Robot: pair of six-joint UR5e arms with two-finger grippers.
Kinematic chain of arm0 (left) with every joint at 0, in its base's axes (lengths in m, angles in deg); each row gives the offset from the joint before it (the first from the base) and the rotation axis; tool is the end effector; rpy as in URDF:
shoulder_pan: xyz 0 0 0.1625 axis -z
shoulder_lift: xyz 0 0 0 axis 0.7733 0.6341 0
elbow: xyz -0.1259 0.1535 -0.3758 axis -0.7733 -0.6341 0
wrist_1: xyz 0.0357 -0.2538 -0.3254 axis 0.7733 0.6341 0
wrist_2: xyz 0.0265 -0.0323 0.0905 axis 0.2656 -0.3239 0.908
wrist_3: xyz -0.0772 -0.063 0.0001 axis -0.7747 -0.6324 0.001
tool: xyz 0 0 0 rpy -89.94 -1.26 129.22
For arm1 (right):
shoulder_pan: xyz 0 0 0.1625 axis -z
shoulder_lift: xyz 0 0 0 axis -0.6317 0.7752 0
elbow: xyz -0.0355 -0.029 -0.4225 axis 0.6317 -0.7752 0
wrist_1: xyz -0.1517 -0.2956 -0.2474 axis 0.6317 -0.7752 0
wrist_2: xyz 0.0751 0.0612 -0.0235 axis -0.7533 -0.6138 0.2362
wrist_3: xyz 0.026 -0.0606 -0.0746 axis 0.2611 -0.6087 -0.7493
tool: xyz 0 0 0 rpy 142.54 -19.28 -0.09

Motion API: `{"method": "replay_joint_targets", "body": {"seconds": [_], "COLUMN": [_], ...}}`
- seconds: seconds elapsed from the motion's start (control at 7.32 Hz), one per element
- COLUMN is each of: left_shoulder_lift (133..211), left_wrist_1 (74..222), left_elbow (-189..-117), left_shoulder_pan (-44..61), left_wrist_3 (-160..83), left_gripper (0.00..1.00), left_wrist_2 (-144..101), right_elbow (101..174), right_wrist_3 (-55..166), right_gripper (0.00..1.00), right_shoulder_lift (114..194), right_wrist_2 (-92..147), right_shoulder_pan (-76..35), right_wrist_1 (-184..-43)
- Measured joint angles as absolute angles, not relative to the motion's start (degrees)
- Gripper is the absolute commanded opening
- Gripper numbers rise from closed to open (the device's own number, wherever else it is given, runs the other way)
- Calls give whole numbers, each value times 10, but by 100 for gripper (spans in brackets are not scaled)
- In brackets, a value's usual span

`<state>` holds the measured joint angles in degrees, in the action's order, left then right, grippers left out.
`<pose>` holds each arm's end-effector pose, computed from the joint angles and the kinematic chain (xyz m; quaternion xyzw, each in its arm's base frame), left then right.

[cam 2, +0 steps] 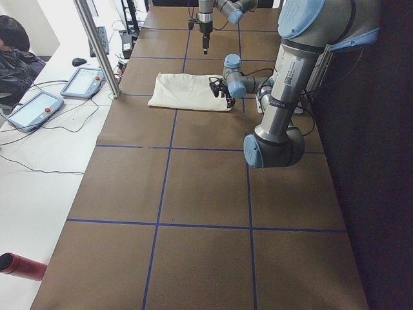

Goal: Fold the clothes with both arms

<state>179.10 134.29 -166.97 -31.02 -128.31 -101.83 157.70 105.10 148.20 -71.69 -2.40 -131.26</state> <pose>0.5464 -0.3145 0.2522 -0.0730 0.4637 -0.2149 0.8564 -0.3754 -0.4405 0.2415 -0.0175 -0.4451 0.0313 0.8948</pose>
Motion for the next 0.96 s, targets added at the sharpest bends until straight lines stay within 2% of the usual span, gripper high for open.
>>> {"method": "replay_joint_targets", "body": {"seconds": [0.68, 0.82, 0.96], "left_shoulder_lift": [1794, 1794, 1795], "left_wrist_1": [1338, 1339, 1339], "left_elbow": [-1647, -1644, -1642], "left_shoulder_pan": [-326, -327, -327], "left_wrist_3": [-1293, -1294, -1295], "left_gripper": [76, 63, 37], "left_wrist_2": [-1002, -1001, -1001], "right_elbow": [1575, 1574, 1574], "right_wrist_3": [1051, 1051, 1051], "right_gripper": [100, 100, 100], "right_shoulder_lift": [1481, 1481, 1481], "right_wrist_2": [-715, -715, -716], "right_shoulder_pan": [-21, -21, -20], "right_wrist_1": [-1313, -1313, -1313]}}
